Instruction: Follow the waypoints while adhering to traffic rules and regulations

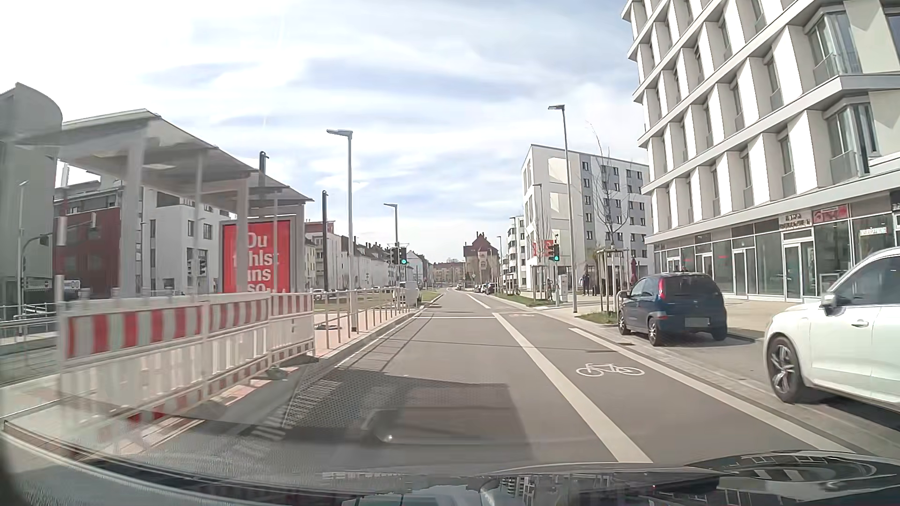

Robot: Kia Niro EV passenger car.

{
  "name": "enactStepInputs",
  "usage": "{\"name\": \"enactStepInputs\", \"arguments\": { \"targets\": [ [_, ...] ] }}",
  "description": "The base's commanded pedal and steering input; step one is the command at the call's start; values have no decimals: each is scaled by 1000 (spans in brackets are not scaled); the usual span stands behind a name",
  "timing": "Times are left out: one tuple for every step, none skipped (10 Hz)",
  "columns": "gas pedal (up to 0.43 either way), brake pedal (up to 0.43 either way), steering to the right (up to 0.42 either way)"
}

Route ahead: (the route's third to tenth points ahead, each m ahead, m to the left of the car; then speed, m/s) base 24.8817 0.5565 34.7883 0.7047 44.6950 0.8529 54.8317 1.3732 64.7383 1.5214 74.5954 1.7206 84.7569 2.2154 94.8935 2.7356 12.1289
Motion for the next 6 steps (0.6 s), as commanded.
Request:
{"name": "enactStepInputs", "arguments": {
  "targets": [
    [138,0,-3],
    [138,0,-3],
    [138,0,-3],
    [138,0,-3],
    [118,0,-3],
    [110,0,-3]
  ]
}}
